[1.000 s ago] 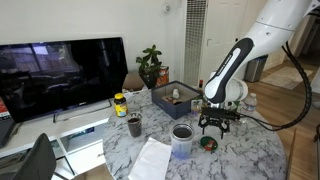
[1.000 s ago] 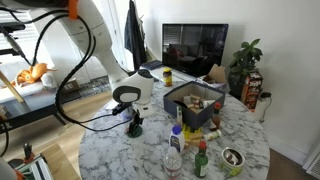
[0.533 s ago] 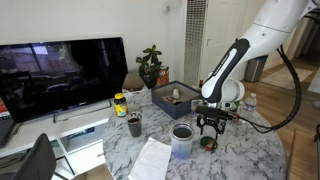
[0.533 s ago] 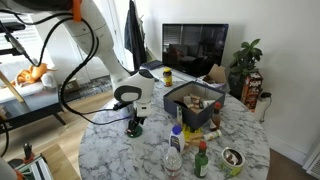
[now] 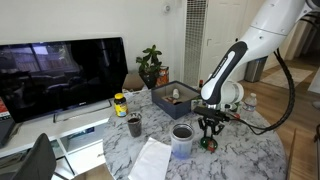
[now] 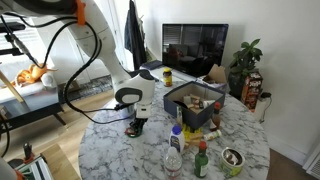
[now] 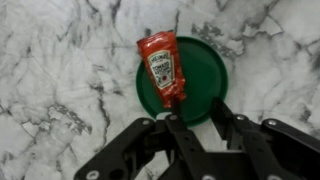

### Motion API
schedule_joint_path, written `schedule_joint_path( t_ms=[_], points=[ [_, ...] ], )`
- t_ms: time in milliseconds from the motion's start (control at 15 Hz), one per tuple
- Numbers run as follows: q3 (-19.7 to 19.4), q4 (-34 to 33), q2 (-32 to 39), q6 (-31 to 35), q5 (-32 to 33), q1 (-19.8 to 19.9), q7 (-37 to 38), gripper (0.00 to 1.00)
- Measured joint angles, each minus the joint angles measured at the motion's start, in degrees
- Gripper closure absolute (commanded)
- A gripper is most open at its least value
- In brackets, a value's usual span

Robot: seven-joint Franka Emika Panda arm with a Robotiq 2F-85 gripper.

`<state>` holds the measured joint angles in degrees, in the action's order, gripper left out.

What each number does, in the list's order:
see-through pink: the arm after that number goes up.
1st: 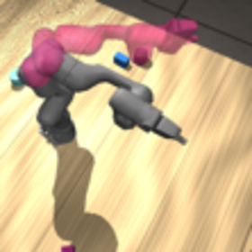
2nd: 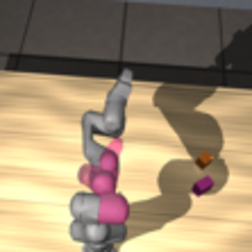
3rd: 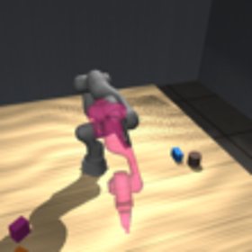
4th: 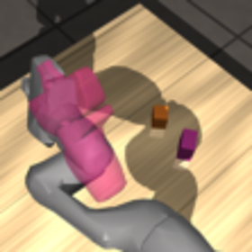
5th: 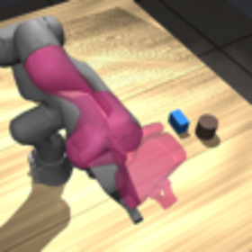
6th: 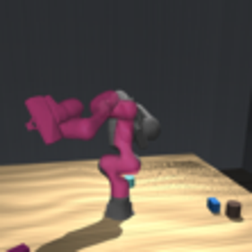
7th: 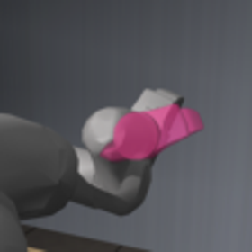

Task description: Move the white and blue cup to the left, put the tomato ketchup on the green lid and then put the ketchup in the cup

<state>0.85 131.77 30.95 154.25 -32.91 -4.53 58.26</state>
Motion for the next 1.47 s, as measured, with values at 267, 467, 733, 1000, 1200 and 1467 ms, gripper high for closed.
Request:
schedule_joint_path(
  t_ms=[267, 467, 733, 1000, 1200, 1467],
  points=[
    [0.0, -0.1, 0.1, 0.7, 0.0, 0.0, 1.2, 0.36],
    [0.0, -0.1, 0.1, 1.8, 0.0, 0.1, 1.5, 0.23],
    [0.0, -0.2, 0.2, 2.0, 0.0, 0.3, 1.9, 0.58],
    [0.0, -0.8, 1.1, 2.0, 0.0, 0.3, 2.5, 0.91],
    [0.0, -1.5, 1.7, 2.0, 0.0, 0.3, 2.9, 1.0],
    [0.0, -1.9, 1.8, 2.0, 0.0, 0.3, 3.6, 1.0]
  ],
)
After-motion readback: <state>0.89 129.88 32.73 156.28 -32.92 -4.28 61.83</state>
